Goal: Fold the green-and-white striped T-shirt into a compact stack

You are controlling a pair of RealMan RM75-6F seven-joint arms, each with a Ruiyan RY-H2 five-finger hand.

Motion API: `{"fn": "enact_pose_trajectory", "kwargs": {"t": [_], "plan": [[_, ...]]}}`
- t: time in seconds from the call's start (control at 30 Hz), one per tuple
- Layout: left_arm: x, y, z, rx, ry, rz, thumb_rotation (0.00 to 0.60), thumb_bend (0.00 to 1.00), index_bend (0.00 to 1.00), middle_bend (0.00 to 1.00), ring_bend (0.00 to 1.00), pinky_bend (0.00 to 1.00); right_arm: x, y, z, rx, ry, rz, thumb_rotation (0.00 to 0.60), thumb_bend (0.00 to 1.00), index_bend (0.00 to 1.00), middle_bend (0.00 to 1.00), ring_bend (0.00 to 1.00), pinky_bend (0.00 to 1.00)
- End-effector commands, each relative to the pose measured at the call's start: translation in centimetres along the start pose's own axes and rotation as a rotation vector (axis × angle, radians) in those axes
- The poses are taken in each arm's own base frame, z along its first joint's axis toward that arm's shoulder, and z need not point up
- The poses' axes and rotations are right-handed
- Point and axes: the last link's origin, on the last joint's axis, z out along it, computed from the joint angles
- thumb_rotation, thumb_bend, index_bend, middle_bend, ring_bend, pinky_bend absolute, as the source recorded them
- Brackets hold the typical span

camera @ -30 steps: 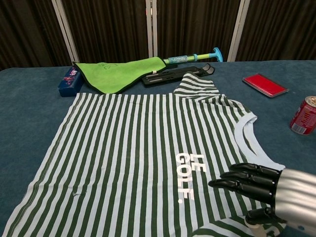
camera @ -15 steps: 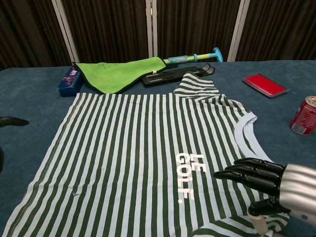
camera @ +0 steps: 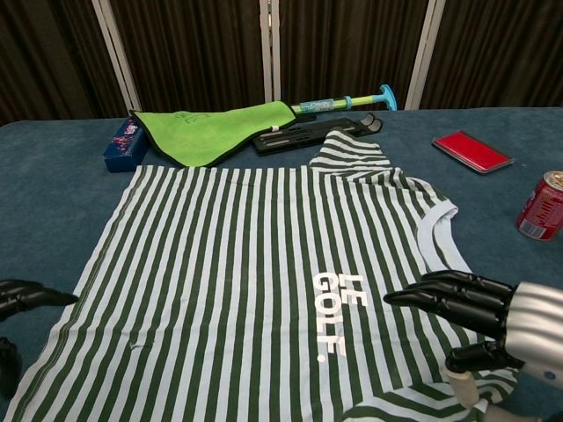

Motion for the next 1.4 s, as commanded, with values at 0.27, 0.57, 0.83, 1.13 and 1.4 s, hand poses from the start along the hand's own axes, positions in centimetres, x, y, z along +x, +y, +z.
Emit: {"fn": "enact_pose_trajectory", "kwargs": {"t": [0.27,0.57,0.83,1.13,1.4], "plan": [[-2.2,0.6,-0.1,-0.02,-0.033,-0.009,0.6,0.13,0.47,0.0,0.0,0.0,0.0,0.3,-0.1,-0.008,0.005,0.012,0.6,0.44,0.72,0.0,0.0,0.0],[-2.5,0.3,0.8,-0.007,-0.009,-0.027,0.6,0.13,0.46,0.0,0.0,0.0,-0.1,0.4,-0.1,-0.011,0.003,0.016,0.6,0.44,0.72,0.0,0.0,0.0],[-2.7,0.1,1.2,-0.005,-0.02,-0.02,0.6,0.13,0.45,0.0,0.0,0.0,-0.1,0.5,-0.1,-0.012,0.001,0.014,0.6,0.44,0.72,0.0,0.0,0.0],[-2.8,0.0,1.3,0.003,-0.038,-0.019,0.6,0.21,0.45,0.0,0.0,0.0,0.1,0.5,-0.1,-0.012,0.012,0.015,0.6,0.44,0.72,0.0,0.0,0.0],[-2.8,-0.1,1.5,0.01,-0.047,-0.026,0.6,0.29,0.45,0.0,0.0,0.0,0.1,0.6,-0.1,-0.014,0.01,0.016,0.6,0.44,0.72,0.0,0.0,0.0]]}}
